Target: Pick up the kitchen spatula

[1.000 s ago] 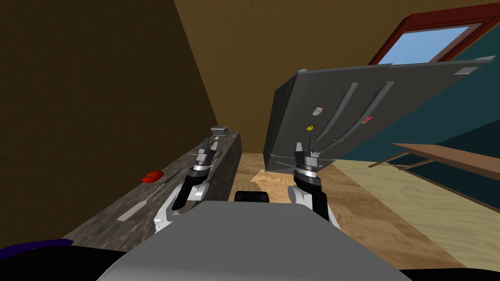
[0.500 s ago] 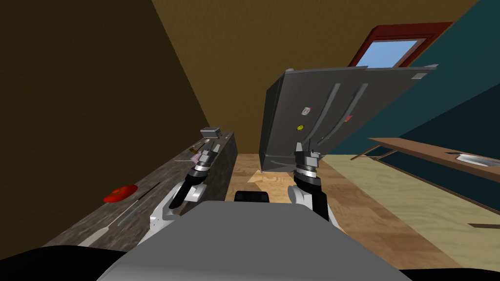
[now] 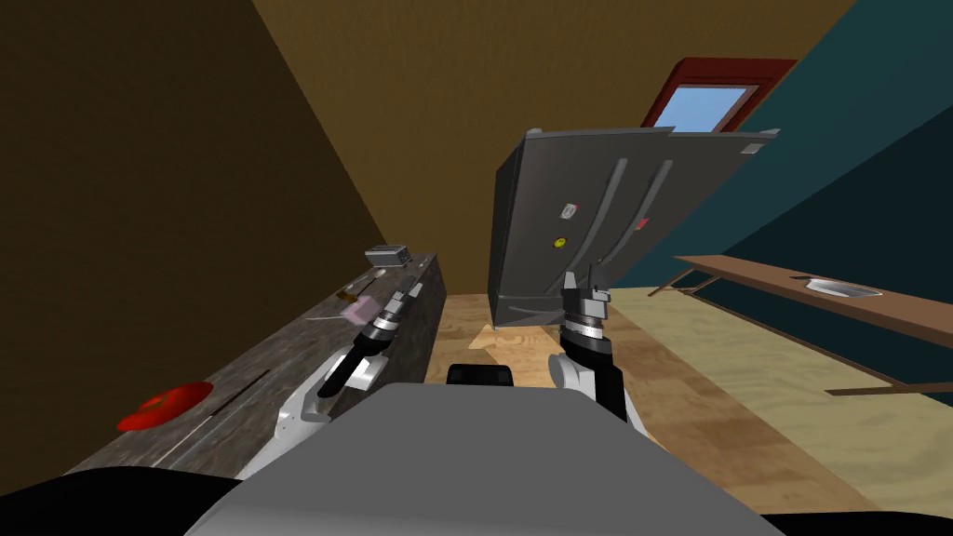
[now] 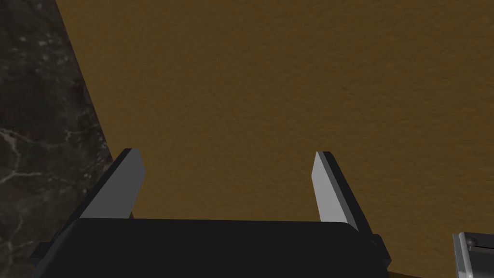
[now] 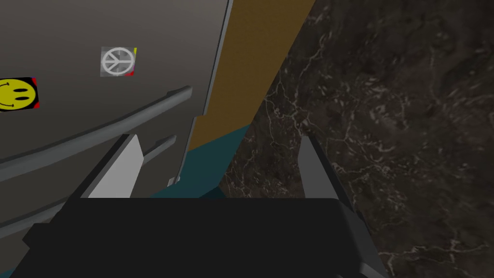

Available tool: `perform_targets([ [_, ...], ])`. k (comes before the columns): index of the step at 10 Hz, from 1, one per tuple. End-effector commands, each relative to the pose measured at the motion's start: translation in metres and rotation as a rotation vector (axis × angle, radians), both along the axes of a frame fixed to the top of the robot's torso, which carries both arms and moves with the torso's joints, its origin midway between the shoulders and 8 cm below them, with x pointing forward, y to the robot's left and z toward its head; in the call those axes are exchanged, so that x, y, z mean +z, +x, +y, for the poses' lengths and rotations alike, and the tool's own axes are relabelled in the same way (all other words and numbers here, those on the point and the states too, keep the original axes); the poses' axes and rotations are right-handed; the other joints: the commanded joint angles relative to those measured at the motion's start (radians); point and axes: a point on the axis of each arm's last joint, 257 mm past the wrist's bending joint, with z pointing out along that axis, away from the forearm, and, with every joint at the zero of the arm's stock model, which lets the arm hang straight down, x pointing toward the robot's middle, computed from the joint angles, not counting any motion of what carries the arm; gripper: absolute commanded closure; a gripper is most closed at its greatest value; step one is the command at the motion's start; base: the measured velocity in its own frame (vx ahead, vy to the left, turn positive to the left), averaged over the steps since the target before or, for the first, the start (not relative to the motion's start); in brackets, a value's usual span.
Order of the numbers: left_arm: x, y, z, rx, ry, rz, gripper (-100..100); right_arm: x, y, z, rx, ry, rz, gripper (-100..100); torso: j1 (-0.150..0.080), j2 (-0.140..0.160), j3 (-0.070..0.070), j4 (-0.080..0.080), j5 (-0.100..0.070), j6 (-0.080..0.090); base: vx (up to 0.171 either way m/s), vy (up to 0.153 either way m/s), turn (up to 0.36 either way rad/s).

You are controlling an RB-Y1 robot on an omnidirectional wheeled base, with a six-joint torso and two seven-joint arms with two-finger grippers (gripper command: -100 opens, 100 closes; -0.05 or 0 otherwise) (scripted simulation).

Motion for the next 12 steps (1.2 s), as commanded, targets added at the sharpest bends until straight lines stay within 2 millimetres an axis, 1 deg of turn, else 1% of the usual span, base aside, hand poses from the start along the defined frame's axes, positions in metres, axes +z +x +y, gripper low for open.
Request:
perform_targets([
  [1, -0.025, 0.003, 0.005, -0.006, 0.028, 0.067, -100, 0.0, 0.0, 0.0, 0.0, 0.0, 0.0, 0, 0.0, 0.0, 0.0, 0.0, 0.0, 0.0, 0.049, -0.061, -0.13],
  [2, -0.025, 0.003, 0.004, -0.016, 0.049, 0.071, -100, 0.0, 0.0, 0.0, 0.0, 0.0, 0.0, 0, 0.0, -0.001, 0.0, 0.0, 0.0, 0.001, 0.037, -0.049, -0.096],
  [3, -0.049, 0.005, 0.011, -0.012, 0.062, 0.132, -100, 0.0, 0.0, 0.0, 0.0, 0.0, 0.0, 0, 0.0, 0.0, 0.0, 0.0, 0.0, 0.0, 0.032, -0.057, -0.181],
  [4, -0.05, 0.005, 0.011, -0.023, 0.087, 0.136, -100, 0.0, 0.0, 0.0, 0.0, 0.0, 0.0, 0, 0.0, 0.001, 0.001, 0.0, 0.0, 0.0, 0.03, -0.044, -0.064],
  [5, -0.074, 0.005, 0.02, -0.016, 0.101, 0.201, -100, 0.0, 0.0, 0.0, 0.0, 0.0, 0.0, 0, 0.0, 0.001, 0.001, 0.0, 0.0, 0.0, 0.024, -0.047, -0.145],
  [7, -0.075, 0.004, 0.02, -0.032, 0.137, 0.207, -100, 0.0, 0.0, 0.0, 0.0, 0.0, 0.0, 0, 0.001, 0.002, 0.001, 0.0, 0.0, 0.0, 0.012, -0.026, -0.026],
  [8, -0.101, 0.003, 0.031, -0.025, 0.161, 0.275, -100, 0.0, 0.0, 0.0, 0.0, 0.0, 0.0, 0, 0.002, 0.003, 0.002, 0.001, 0.0, 0.0, 0.011, -0.034, -0.133],
  [9, -0.101, 0.003, 0.032, -0.035, 0.187, 0.279, -100, 0.0, 0.0, 0.0, 0.0, 0.0, 0.0, 0, 0.001, 0.002, 0.001, 0.001, 0.0, 0.0, 0.009, -0.028, -0.085],
  [10, -0.126, -0.001, 0.045, -0.023, 0.206, 0.348, -100, 0.0, 0.0, 0.0, 0.0, 0.0, 0.0, 0, 0.001, 0.003, 0.002, 0.001, 0.0, 0.0, 0.005, -0.033, -0.125],
  [11, -0.126, -0.001, 0.046, -0.034, 0.236, 0.352, -100, 0.0, 0.0, 0.0, 0.0, 0.0, 0.0, 0, 0.001, 0.003, 0.002, 0.001, 0.0, 0.0, 0.002, -0.025, -0.075],
  [12, -0.152, -0.006, 0.061, -0.019, 0.254, 0.421, -100, 0.0, 0.0, 0.0, 0.0, 0.0, 0.0, 0, 0.002, 0.003, 0.002, 0.001, 0.0, 0.0, -0.001, -0.026, -0.141],
])
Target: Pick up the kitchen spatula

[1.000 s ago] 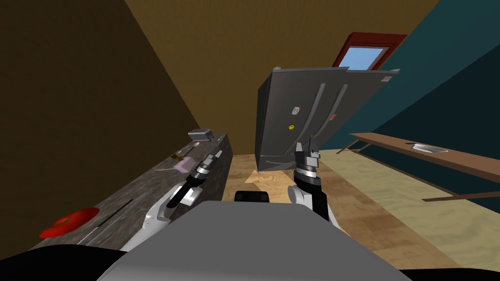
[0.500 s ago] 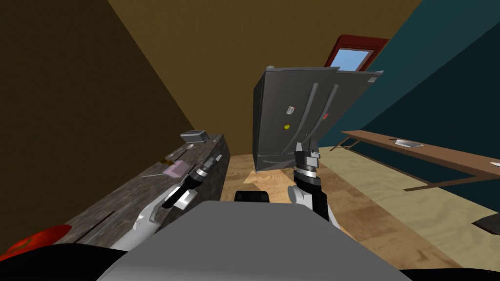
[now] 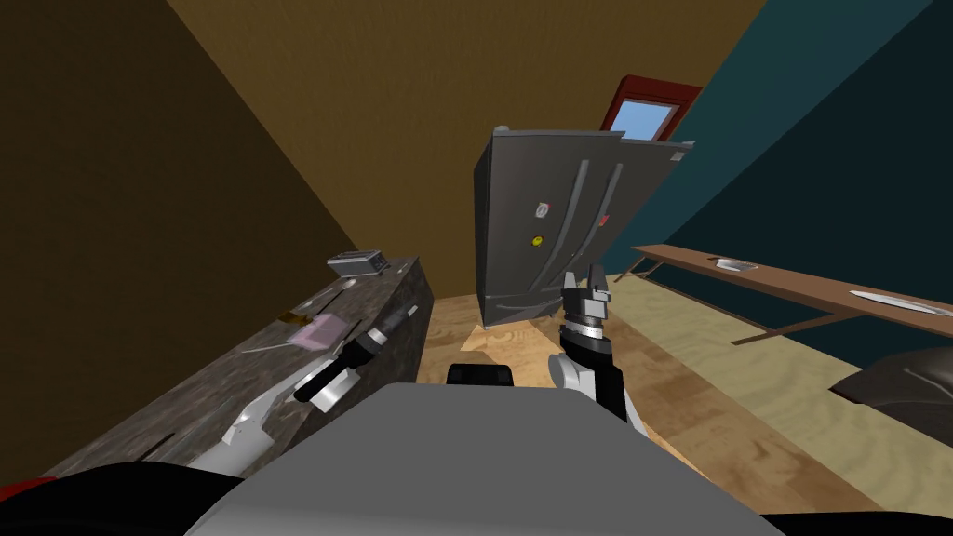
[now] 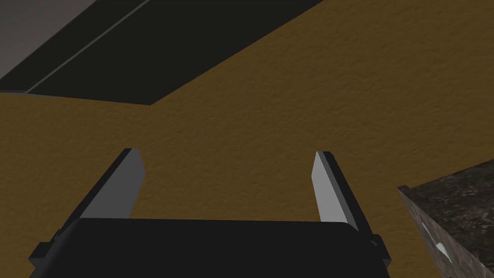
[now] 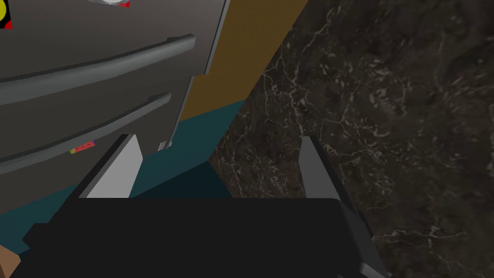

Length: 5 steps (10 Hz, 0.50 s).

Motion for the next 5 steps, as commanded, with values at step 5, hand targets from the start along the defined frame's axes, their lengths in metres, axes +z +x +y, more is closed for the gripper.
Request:
perform_targets([
  [5, -0.063, -0.016, 0.048, 0.006, 0.149, 0.181, -100, 0.0, 0.0, 0.0, 0.0, 0.0, 0.0, 0, 0.002, 0.0, 0.0, 0.0, 0.0, -0.001, -0.006, -0.007, -0.059],
])
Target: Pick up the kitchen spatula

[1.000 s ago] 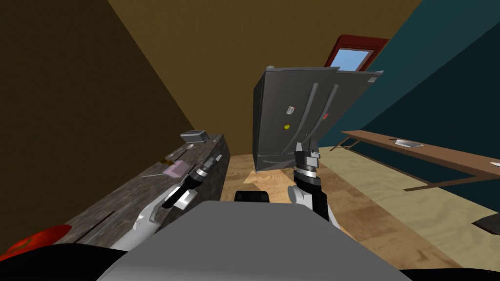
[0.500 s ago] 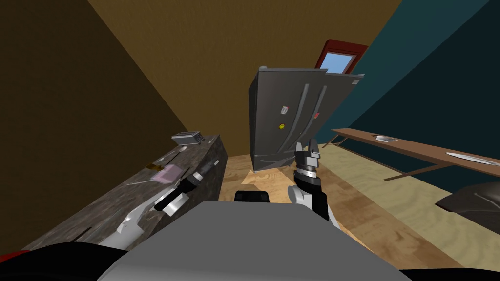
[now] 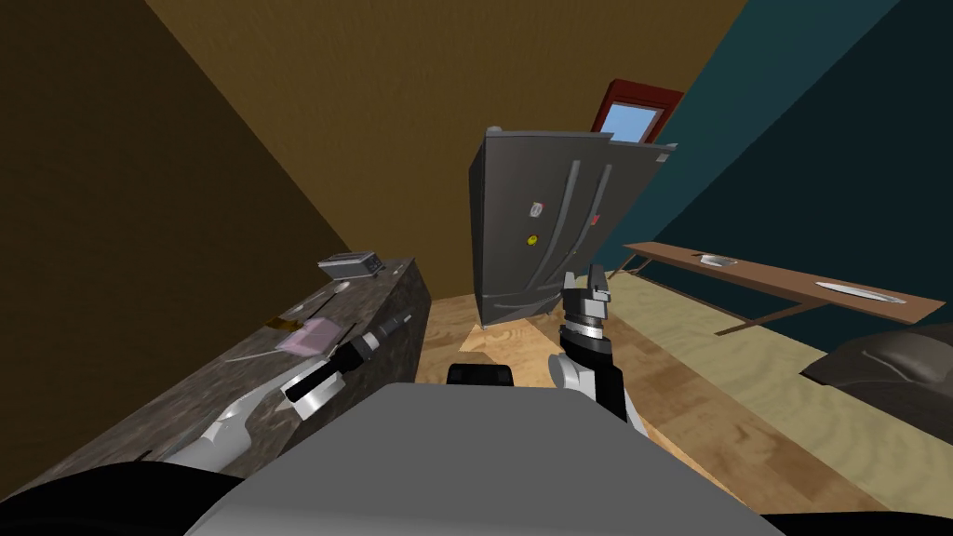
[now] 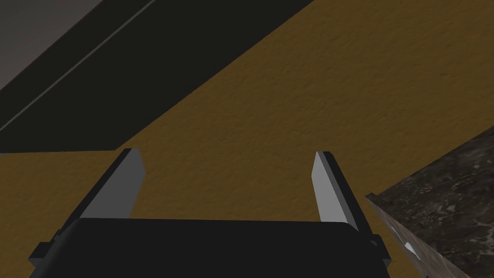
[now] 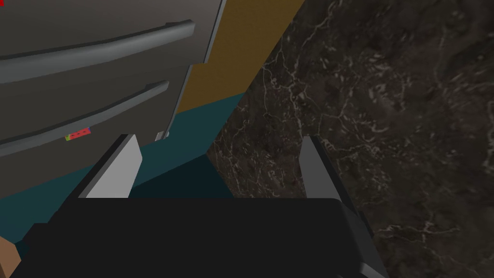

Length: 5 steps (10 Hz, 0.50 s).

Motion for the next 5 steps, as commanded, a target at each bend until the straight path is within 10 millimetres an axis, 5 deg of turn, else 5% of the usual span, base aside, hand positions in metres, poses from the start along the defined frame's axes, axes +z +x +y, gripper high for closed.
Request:
perform_targets([
  [1, -0.009, -0.004, 0.013, -0.006, 0.044, 0.036, -100, 0.0, 0.0, 0.0, 0.0, 0.0, 0.0, 0, 0.0, 0.0, 0.0, 0.0, 0.0, 0.0, -0.013, 0.003, -0.068],
  [2, -0.03, -0.014, 0.032, 0.016, 0.076, 0.099, -100, 0.0, 0.0, 0.0, 0.0, 0.0, 0.0, 0, 0.0, 0.0, 0.0, 0.0, 0.0, 0.0, -0.021, 0.011, -0.107],
  [4, -0.027, -0.014, 0.036, -0.005, 0.112, 0.106, -100, 0.0, 0.0, 0.0, 0.0, 0.0, 0.0, 0, 0.001, 0.001, 0.001, 0.0, 0.0, 0.0, -0.016, 0.007, -0.012],
  [5, -0.045, -0.025, 0.057, 0.013, 0.151, 0.168, -100, 0.0, 0.0, 0.0, 0.0, 0.0, 0.0, 0, 0.0, 0.0, 0.0, 0.0, 0.0, 0.0, -0.015, 0.011, -0.065],
])
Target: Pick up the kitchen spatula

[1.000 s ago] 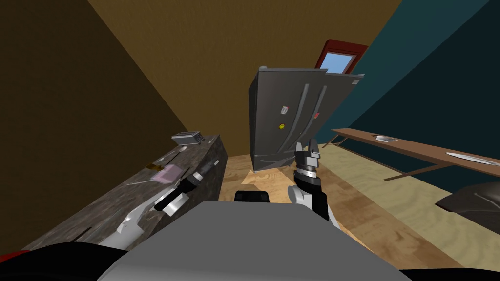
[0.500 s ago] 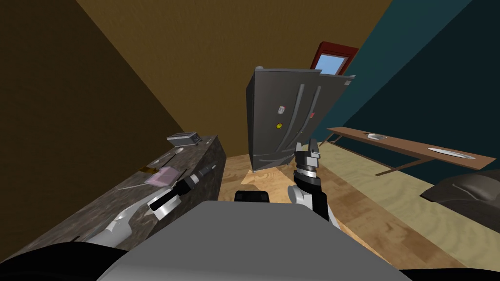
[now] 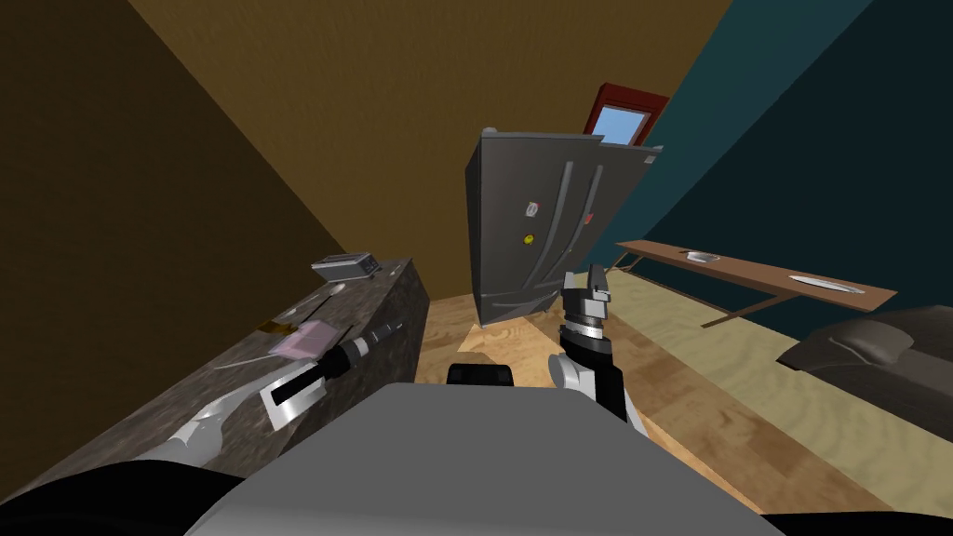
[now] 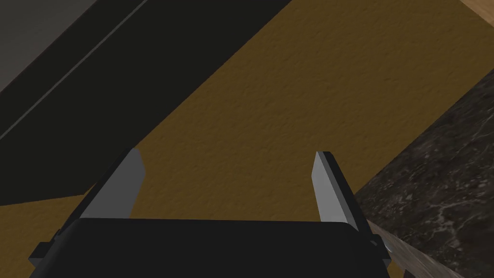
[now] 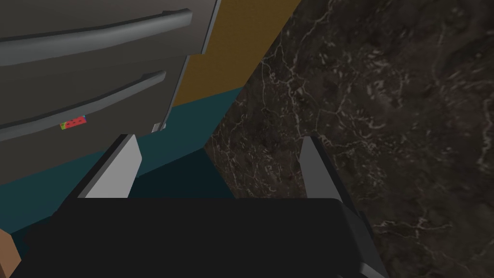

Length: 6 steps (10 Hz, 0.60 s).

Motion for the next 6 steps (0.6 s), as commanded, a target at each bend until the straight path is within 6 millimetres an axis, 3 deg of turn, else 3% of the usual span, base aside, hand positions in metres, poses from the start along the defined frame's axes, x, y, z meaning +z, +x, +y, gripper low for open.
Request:
perform_targets([
  [1, -0.005, -0.004, 0.016, -0.002, 0.04, 0.033, -100, 0.0, 0.0, 0.0, 0.0, 0.0, 0.0, 0, 0.0, 0.0, 0.0, 0.0, 0.0, 0.0, -0.021, 0.014, -0.056],
  [2, -0.004, -0.004, 0.018, -0.009, 0.051, 0.036, -100, 0.0, 0.0, 0.0, 0.0, 0.0, 0.0, 0, 0.0, 0.0, 0.0, 0.0, 0.0, 0.0, -0.013, 0.008, -0.008],
  [3, -0.019, -0.016, 0.039, 0.01, 0.092, 0.095, -100, 0.0, 0.0, 0.0, 0.0, 0.0, 0.0, 0, 0.0, 0.0, 0.0, 0.0, 0.0, 0.0, -0.024, 0.01, -0.069],
  [6, -0.026, -0.027, 0.066, 0.002, 0.175, 0.159, -100, 0.0, 0.0, 0.0, 0.0, 0.0, 0.0, 0, 0.001, 0.001, 0.001, 0.0, 0.0, 0.0, -0.031, 0.024, -0.05],
])
